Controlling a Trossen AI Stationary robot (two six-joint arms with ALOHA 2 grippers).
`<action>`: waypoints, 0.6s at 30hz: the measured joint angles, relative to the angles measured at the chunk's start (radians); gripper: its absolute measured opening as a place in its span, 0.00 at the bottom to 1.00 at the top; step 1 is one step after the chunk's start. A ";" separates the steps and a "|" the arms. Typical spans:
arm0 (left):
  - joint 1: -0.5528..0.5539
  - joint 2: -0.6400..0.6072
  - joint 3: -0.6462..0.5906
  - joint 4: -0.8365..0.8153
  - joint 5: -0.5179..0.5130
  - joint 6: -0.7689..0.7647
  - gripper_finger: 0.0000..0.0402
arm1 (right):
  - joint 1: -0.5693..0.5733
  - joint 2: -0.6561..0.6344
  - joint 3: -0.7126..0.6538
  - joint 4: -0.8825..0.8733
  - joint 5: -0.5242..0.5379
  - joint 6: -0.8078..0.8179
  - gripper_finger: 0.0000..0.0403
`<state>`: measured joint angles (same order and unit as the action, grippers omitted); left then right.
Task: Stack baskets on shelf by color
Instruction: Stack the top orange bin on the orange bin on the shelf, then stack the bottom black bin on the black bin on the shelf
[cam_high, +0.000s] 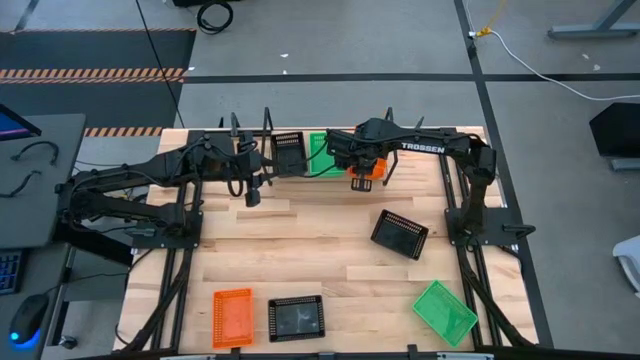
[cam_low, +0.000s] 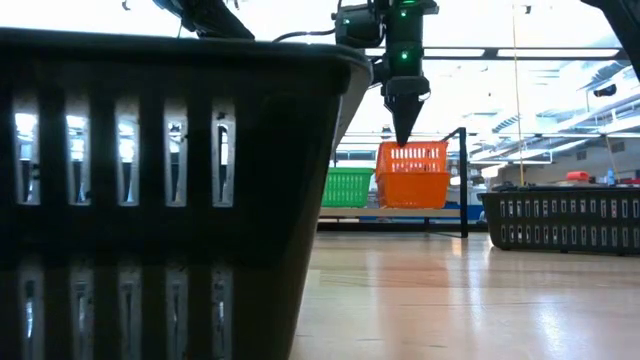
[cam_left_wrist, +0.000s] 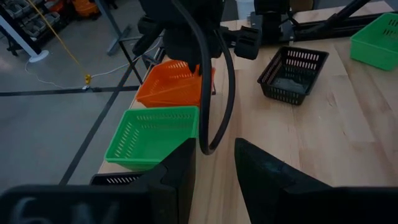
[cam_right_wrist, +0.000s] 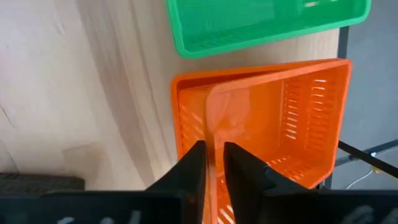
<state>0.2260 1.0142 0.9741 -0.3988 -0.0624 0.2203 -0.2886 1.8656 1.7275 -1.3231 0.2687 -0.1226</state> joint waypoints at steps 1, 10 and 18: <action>0.000 0.000 0.000 0.000 0.000 0.000 0.30 | 0.000 0.000 0.000 0.000 0.000 0.000 0.17; 0.000 0.000 0.000 0.000 0.000 -0.001 0.30 | 0.000 0.000 0.000 0.008 0.000 0.000 0.31; 0.000 0.000 0.000 -0.001 0.000 -0.001 0.30 | 0.000 0.000 0.000 0.021 0.024 0.000 0.32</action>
<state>0.2260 1.0142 0.9741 -0.3997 -0.0624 0.2195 -0.2886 1.8656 1.7277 -1.3018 0.2925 -0.1223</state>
